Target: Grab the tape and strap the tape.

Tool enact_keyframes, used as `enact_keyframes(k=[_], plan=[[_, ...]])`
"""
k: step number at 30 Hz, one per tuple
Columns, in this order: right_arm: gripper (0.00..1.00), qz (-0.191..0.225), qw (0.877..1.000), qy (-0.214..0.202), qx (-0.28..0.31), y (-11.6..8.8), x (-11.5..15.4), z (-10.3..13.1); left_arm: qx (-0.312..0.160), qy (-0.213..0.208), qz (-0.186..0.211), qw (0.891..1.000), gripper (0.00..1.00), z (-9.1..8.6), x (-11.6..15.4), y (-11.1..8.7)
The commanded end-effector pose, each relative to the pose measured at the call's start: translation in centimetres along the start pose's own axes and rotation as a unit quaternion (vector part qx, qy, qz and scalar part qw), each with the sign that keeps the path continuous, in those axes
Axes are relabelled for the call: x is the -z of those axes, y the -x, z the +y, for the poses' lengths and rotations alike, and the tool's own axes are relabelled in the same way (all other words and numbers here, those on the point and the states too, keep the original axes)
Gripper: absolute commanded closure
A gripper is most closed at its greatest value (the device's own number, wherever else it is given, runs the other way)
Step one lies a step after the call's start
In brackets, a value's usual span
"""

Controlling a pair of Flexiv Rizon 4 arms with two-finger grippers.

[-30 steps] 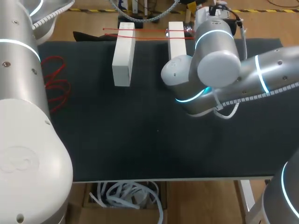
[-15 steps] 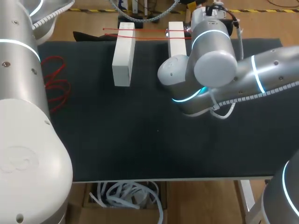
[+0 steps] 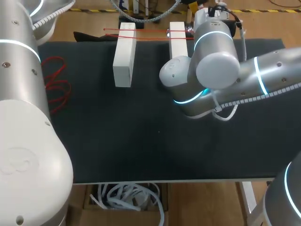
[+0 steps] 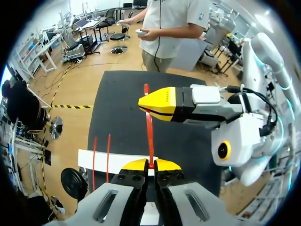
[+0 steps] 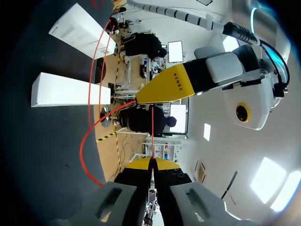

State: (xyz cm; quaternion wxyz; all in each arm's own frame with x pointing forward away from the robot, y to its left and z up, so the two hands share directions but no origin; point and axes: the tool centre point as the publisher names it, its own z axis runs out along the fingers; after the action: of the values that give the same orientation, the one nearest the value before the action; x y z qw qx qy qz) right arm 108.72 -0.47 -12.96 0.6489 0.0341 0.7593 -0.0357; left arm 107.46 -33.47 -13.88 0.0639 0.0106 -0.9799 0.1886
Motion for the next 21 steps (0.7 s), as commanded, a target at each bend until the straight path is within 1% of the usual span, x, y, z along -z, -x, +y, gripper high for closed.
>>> enact_keyframes(k=[1,7,21], plan=[[1.0,0.003,1.0,0.0,0.001,0.06,-0.02,0.34,0.001,0.003,0.001,1.0,1.0,-0.13,0.09,0.08],[1.0,-0.001,1.0,0.002,0.0,-0.08,-0.03,0.84,0.001,0.003,0.001,1.0,1.0,-0.13,0.09,0.08],[1.0,0.001,1.0,0.002,0.002,-0.26,0.09,0.91,0.001,0.003,0.001,1.0,1.0,-0.13,0.09,0.08]])
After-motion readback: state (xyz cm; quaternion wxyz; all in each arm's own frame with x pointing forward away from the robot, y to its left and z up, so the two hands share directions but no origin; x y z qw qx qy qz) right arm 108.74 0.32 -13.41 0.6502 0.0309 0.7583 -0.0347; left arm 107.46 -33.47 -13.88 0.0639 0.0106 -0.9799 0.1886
